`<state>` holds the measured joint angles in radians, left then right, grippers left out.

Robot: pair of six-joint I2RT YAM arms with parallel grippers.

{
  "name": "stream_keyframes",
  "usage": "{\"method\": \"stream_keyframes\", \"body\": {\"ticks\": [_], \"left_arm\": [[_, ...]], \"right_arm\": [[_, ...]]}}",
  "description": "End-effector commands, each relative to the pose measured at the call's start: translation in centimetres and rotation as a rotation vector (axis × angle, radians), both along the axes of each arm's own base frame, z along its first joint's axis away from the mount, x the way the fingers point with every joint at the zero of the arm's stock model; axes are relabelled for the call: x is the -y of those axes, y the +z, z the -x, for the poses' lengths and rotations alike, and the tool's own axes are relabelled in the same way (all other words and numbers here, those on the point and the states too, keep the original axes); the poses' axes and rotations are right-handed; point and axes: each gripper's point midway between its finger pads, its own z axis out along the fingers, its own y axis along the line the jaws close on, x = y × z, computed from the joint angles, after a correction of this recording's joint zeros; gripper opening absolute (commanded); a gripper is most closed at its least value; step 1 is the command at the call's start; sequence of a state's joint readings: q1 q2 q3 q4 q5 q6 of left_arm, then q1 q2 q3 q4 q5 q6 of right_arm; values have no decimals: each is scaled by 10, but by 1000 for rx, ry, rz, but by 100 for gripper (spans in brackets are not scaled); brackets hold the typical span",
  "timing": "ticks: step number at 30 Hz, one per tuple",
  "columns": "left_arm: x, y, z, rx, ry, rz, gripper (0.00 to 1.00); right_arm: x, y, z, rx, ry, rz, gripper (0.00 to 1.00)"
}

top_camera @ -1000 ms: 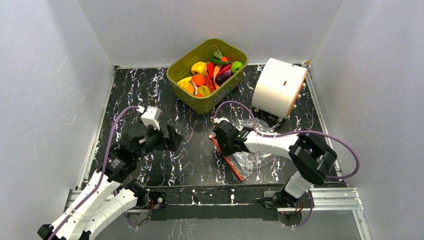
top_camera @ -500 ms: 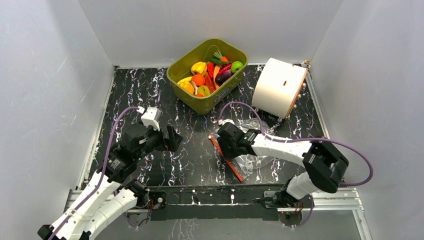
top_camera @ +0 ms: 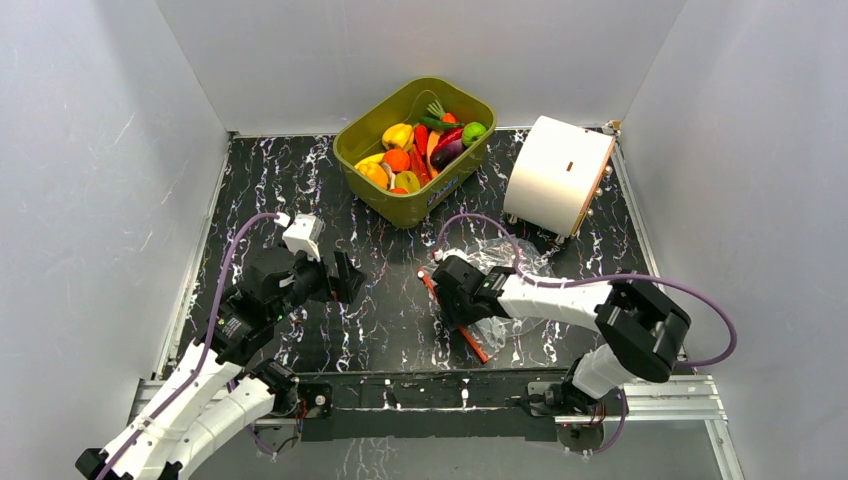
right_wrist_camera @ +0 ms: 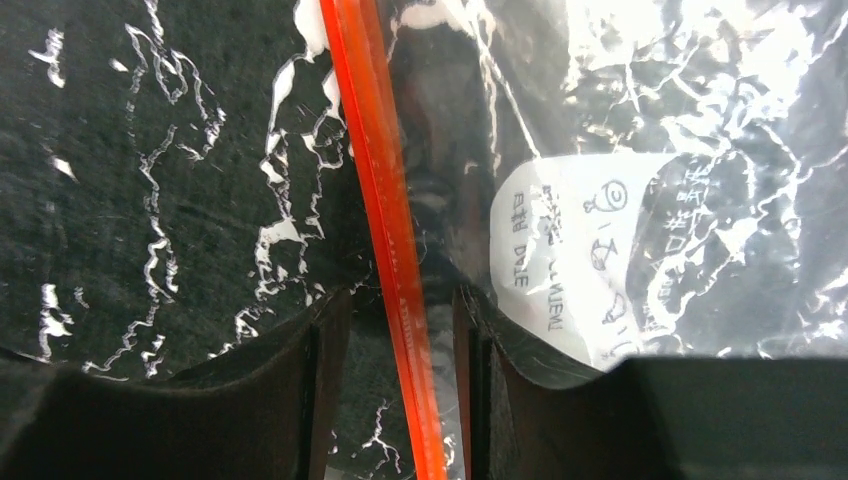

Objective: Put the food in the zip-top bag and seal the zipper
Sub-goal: Pick up the zipper food storage bag at the center of the board.

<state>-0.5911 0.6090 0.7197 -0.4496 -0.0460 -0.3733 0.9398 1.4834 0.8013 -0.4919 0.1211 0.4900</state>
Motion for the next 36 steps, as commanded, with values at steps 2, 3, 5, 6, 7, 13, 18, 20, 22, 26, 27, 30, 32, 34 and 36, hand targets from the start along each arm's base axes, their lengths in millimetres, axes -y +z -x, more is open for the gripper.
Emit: {"method": "stream_keyframes", "body": {"ticks": [2, 3, 5, 6, 7, 13, 18, 20, 22, 26, 27, 30, 32, 34, 36], "left_arm": [[-1, 2, -3, 16, 1, -5, 98], [-1, 2, -3, 17, 1, -6, 98], [-1, 2, -3, 16, 2, -7, 98], [-1, 2, -3, 14, 2, -8, 98], [-1, 2, -3, 13, 2, -9, 98], [-2, 2, -3, 17, 4, -10, 98], [-3, 1, -4, 15, 15, -13, 98], [-4, 0, -4, 9, 24, -14, 98], [-4, -1, -4, -1, 28, -11, 99], [-2, -4, -3, -36, 36, -1, 98], [0, -5, -2, -49, 34, 6, 98], [7, -6, 2, -92, 14, 31, 97], [14, -6, 4, -133, 12, 74, 96], [25, -6, 7, -173, -2, 143, 94], [40, -6, 11, -224, -18, 241, 91]], "right_arm": [[-7, -9, -2, 48, -10, 51, 39], [-6, -11, -2, 57, -16, 73, 38], [-3, -14, -3, 74, -26, 122, 35], [-2, -15, -4, 82, -26, 142, 31], [-1, -16, -4, 90, -25, 158, 24], [-8, -16, -5, 110, -14, 154, 0], [-26, 3, -8, 130, -8, 54, 0], [-37, 15, -9, 141, -2, -8, 0], [-46, 28, -10, 152, 1, -68, 0], [-62, 55, -10, 173, 2, -196, 0], [-67, 61, -9, 172, 5, -233, 0], [-79, 82, -5, 175, 11, -350, 0], [-87, 96, -2, 176, 12, -430, 0], [-93, 111, 1, 176, 15, -514, 0], [-98, 126, 3, 181, 7, -586, 0]]}}
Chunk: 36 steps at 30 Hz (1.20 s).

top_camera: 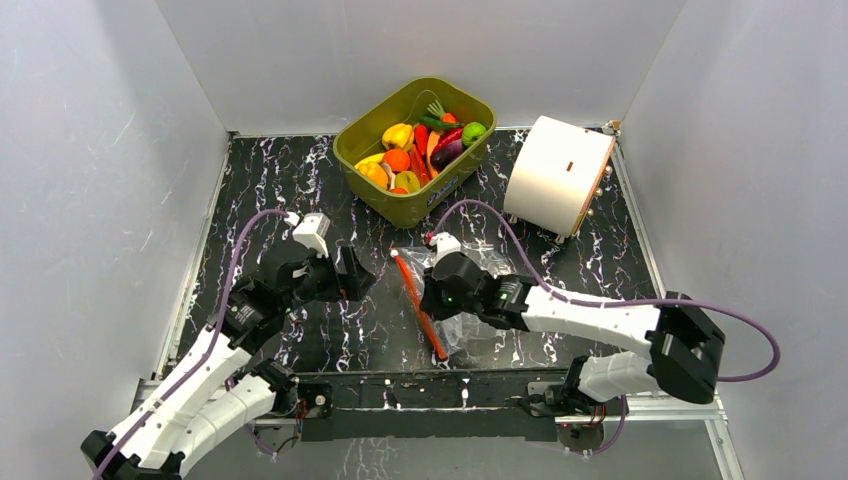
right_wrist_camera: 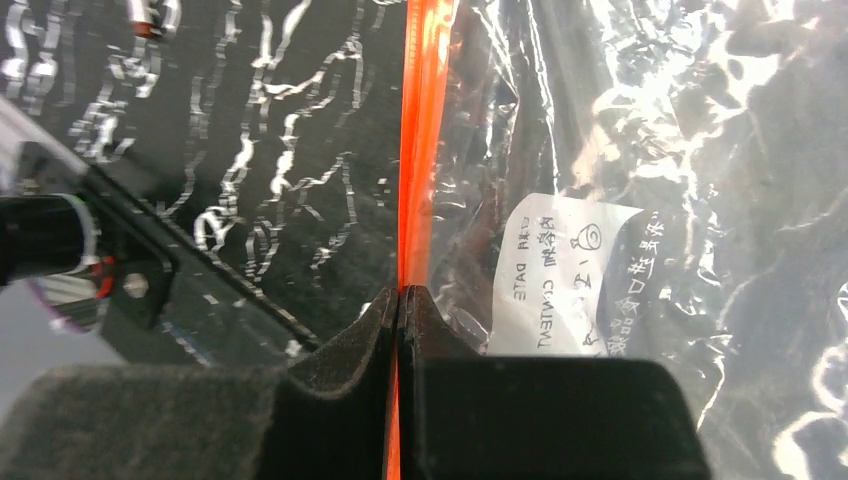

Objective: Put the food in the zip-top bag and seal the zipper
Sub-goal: Pick up the zipper food storage bag at the center of the board, then open the zipper of the food storage bag.

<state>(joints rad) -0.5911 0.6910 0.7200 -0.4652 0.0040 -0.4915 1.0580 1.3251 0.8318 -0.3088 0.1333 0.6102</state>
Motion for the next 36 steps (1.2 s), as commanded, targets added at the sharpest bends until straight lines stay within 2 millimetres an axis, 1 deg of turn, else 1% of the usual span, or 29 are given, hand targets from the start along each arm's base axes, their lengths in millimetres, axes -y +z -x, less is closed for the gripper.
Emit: {"method": "stream_keyframes", "body": {"ticks": [1, 3, 4, 5, 6, 7, 9, 11, 12, 14, 16, 18, 22, 25, 27, 28, 30, 32, 33, 34, 35, 36], "left_arm": [[34, 15, 8, -93, -29, 238, 89], [49, 19, 10, -119, -55, 336, 84], [54, 17, 12, -148, -61, 368, 82], [60, 20, 13, -153, -79, 410, 80], [63, 19, 13, -163, -85, 433, 78], [66, 18, 13, -171, -86, 451, 74], [68, 11, 12, -194, -80, 456, 63], [76, 12, 13, -208, -107, 500, 61], [79, 13, 12, -207, -114, 516, 59], [81, 8, 9, -219, -106, 525, 52], [83, 7, 9, -220, -110, 546, 50], [85, 8, 9, -218, -123, 553, 50], [85, 4, 9, -215, -125, 558, 51], [87, 6, 8, -209, -128, 572, 51], [87, 8, 7, -195, -127, 572, 49], [86, 8, 6, -189, -122, 567, 46], [83, 8, 5, -175, -113, 550, 36], [78, 14, 3, -145, -100, 531, 20], [75, 13, 2, -136, -89, 513, 11], [72, 18, 1, -117, -80, 501, 3], [69, 20, -1, -105, -66, 484, 0], [65, 22, -2, -92, -57, 465, 0]], "right_arm": [[-26, 49, 2, 25, 3, -258, 0], [-27, 62, 3, 33, -4, -315, 0], [-28, 68, 3, 39, -7, -345, 0], [-29, 76, 4, 47, -4, -378, 0], [-30, 82, 5, 52, -2, -402, 0], [-31, 91, 5, 62, 3, -437, 0], [-30, 113, 8, 82, 5, -519, 0], [-31, 132, 14, 94, 31, -603, 0], [-31, 136, 16, 95, 38, -621, 0], [-30, 142, 18, 95, 43, -646, 0], [-32, 144, 20, 91, 54, -654, 0], [-33, 142, 21, 80, 60, -650, 0], [-39, 137, 23, 63, 84, -644, 0], [-42, 133, 25, 53, 101, -627, 0], [-44, 132, 25, 47, 109, -620, 0], [-45, 131, 25, 42, 111, -615, 0], [-44, 131, 23, 45, 102, -589, 0], [-40, 130, 18, 53, 75, -551, 0], [-37, 130, 14, 61, 49, -529, 0], [-31, 129, 10, 68, 15, -500, 0], [-25, 130, 6, 81, -15, -477, 0], [-18, 131, 2, 95, -43, -452, 0]]}}
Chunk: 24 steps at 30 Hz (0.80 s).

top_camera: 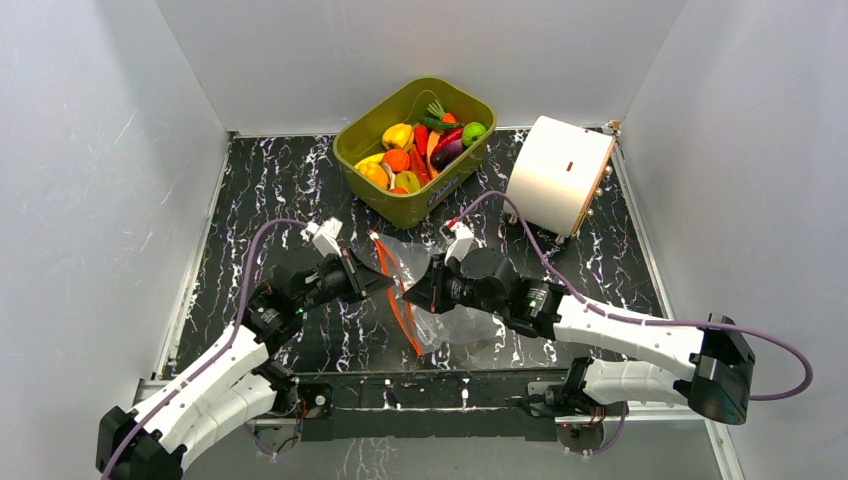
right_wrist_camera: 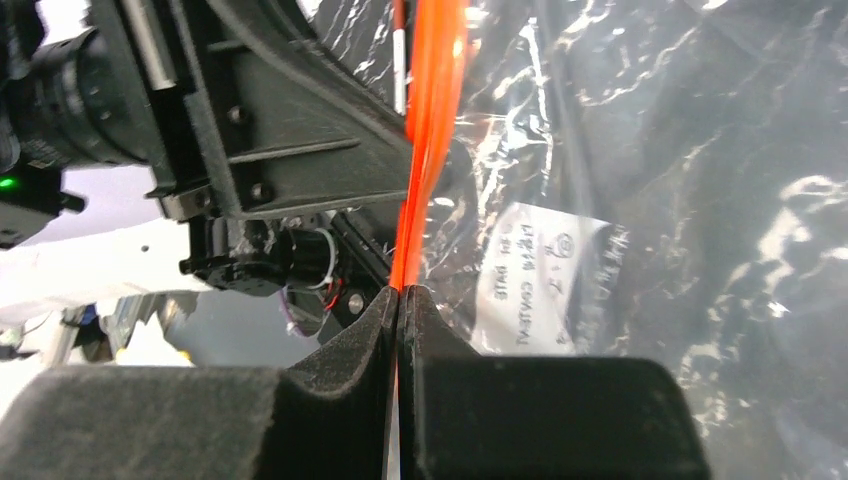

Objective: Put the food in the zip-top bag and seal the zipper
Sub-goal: Open the zipper of the food storage bag.

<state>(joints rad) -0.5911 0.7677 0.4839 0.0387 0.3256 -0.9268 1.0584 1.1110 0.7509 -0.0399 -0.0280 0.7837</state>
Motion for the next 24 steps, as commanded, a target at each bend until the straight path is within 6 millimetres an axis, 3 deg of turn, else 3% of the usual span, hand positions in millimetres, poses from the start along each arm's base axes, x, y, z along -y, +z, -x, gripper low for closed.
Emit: {"method": "stream_keyframes", "body": {"ticks": [1, 8, 13, 18, 24], "left_arm": [[-14, 30, -11, 108, 58, -60, 0], [-37, 36, -18, 116, 105, -248, 0], [-48, 48, -21, 109, 110, -352, 0], [-42, 71, -22, 137, 90, -322, 0], [-29, 78, -22, 134, 50, -277, 0]], "right_arm": [[20, 36, -23, 84, -136, 37, 0], [54, 62, -32, 143, -261, 56, 0], [72, 59, -37, 129, -347, 76, 0], [54, 59, -32, 92, -295, 33, 0], [18, 70, -32, 41, -222, -32, 27]]}}
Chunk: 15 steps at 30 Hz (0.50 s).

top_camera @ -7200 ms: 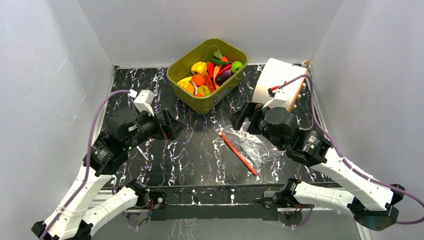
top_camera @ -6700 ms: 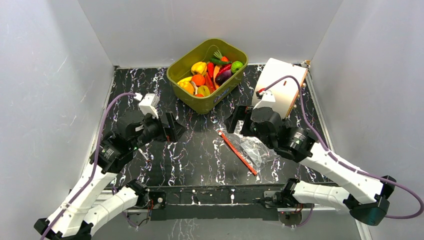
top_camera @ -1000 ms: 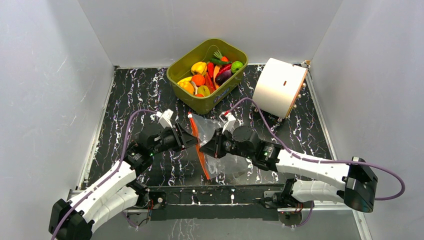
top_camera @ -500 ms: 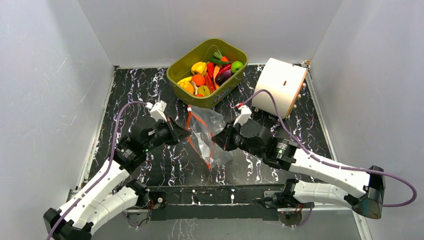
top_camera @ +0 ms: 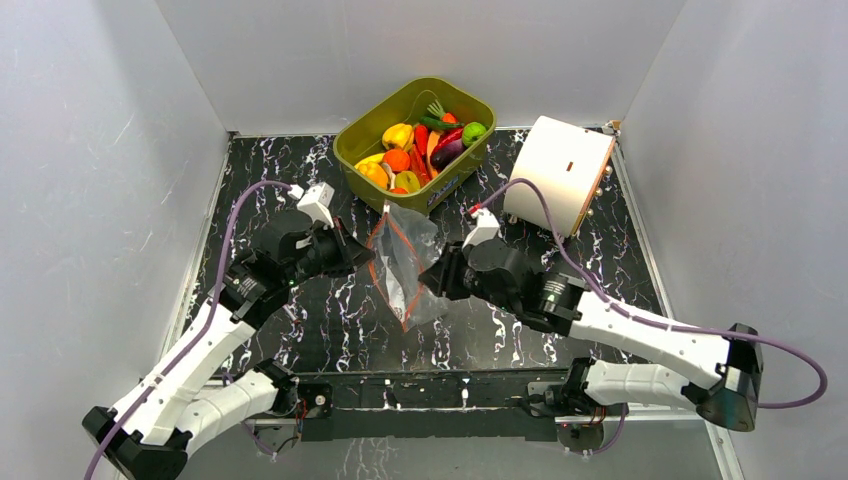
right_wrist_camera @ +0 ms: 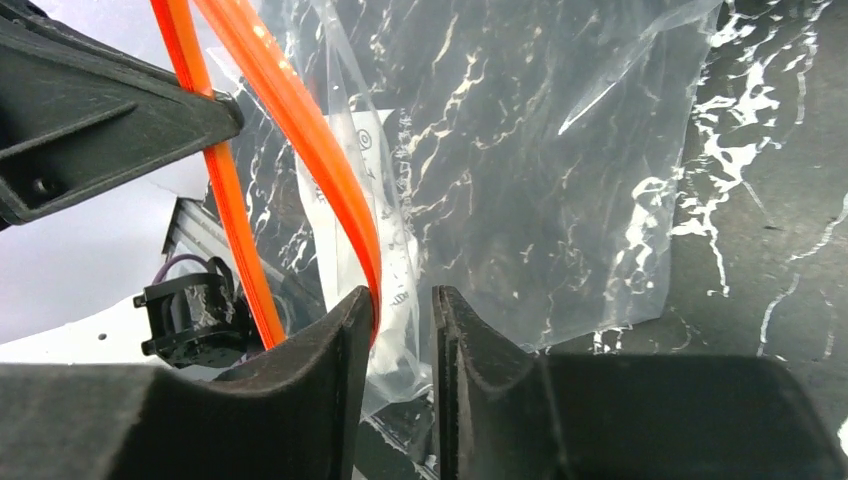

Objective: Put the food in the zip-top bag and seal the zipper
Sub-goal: Open the zipper of the food storage bag.

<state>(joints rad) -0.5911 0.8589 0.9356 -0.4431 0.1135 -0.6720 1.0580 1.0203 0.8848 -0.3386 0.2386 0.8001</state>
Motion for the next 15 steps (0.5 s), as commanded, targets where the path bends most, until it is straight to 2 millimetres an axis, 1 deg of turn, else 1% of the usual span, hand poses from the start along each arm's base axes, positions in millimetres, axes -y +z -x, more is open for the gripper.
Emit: {"method": "stream_keyframes", "body": {"ticks": [1, 2, 3, 7, 8, 15], "left_arm": [[7, 10, 1, 6, -35, 27, 0], [8, 8, 0, 2, -35, 33, 0], [10, 8, 0, 1, -40, 41, 0], [12, 9, -2, -7, -42, 39, 0], [12, 10, -2, -6, -40, 39, 0], [13, 15, -3, -1, -37, 53, 0]], "right_arm": [[-32, 45, -5, 11, 35, -142, 31], [-35, 48, -7, 11, 37, -147, 34], [-40, 48, -8, 4, 43, -142, 38], [-57, 56, -9, -30, 71, -155, 48], [-60, 58, -9, -30, 78, -150, 48], [-67, 56, -20, -15, 66, -97, 49]]}}
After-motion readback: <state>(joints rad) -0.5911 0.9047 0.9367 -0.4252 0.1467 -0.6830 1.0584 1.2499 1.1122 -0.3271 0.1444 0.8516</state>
